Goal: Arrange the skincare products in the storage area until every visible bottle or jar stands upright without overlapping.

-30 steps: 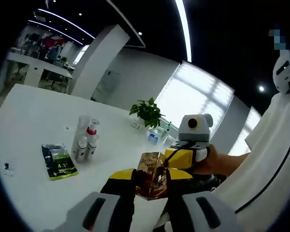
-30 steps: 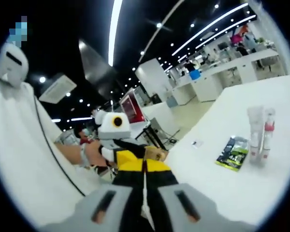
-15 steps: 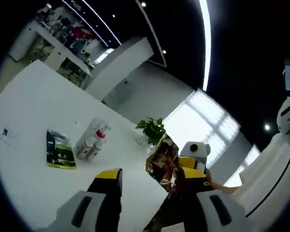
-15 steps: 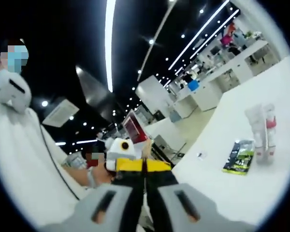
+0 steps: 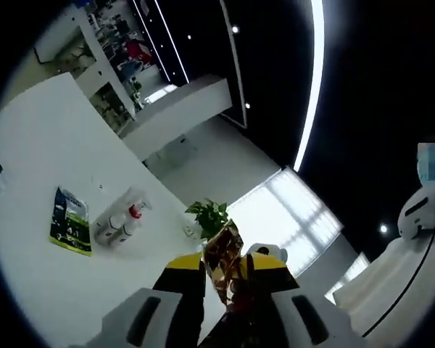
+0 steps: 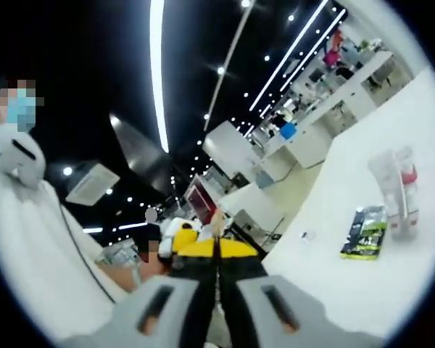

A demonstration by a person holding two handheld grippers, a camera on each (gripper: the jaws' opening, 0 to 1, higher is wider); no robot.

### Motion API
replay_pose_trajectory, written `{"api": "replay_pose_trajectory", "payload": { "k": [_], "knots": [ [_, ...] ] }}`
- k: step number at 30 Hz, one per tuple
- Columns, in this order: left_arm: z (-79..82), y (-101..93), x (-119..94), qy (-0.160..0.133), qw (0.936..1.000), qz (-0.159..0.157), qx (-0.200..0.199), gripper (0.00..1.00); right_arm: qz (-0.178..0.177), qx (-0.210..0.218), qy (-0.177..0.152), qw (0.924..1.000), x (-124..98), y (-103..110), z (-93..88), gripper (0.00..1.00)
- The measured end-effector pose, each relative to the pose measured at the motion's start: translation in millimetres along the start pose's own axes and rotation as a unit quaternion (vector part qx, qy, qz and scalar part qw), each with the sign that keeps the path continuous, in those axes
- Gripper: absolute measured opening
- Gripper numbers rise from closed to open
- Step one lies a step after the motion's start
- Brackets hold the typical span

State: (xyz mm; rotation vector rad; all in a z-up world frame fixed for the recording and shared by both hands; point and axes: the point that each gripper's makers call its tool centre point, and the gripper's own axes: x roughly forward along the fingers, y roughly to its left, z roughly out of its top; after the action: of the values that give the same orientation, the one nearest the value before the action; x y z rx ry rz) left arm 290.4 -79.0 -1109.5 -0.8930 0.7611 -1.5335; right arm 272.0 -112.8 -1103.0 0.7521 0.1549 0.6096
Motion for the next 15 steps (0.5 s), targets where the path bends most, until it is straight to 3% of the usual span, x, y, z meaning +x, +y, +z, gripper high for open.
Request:
{"api": "replay_pose_trajectory", "payload": {
  "k": [2,4,9,11,13,15],
  "knots": [
    [1.9,0.6,0.5,-0.002,1.0000,0.002,0.000,0.16,0.002,0.003,-0.004,1.0000,0.1,0.5,0.8,0.00],
    [1.5,1.0,0.0,0.003,0.9999,0.007,0.007,0.05,0.002,0.004,-0.006,1.0000,0.7,1.4,1.5,0.00],
    [-0.1,-2.3,-2.4,0.029,0.9983,0.010,0.050,0.01,0.001,-0.008,0.008,0.9999,2.4,0.6,-4.7,0.01],
    [0.1,-3.1,-1.9,0.036,0.9976,0.011,0.058,0.01,-0.001,-0.018,0.016,0.9997,2.9,0.2,-7.3,0.07],
    [-5.0,-3.8,-0.7,0.060,0.9956,0.011,0.072,0.00,-0.011,-0.028,0.025,0.9992,6.0,-1.3,-9.6,0.23],
    [-12.5,-4.1,0.8,0.086,0.9928,0.011,0.083,0.00,-0.001,-0.053,0.044,0.9976,8.8,3.3,-14.3,0.22]
  ]
}}
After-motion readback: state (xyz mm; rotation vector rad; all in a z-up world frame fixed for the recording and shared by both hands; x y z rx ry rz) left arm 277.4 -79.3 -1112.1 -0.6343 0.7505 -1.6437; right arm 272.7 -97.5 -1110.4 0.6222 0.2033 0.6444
